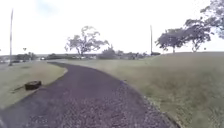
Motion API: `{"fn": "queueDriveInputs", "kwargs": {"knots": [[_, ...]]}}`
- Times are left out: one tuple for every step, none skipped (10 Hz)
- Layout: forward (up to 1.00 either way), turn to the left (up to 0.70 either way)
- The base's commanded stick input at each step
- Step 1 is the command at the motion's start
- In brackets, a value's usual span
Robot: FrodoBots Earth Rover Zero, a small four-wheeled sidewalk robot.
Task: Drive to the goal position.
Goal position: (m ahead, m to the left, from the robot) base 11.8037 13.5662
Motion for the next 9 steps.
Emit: {"fn": "queueDriveInputs", "kwargs": {"knots": [[0.50, 0.00], [0.50, 0.00], [0.50, 0.00], [0.50, 0.00], [0.50, 0.00], [0.50, 0.00], [0.50, 0.00], [0.50, 0.00], [0.50, 0.00]]}}
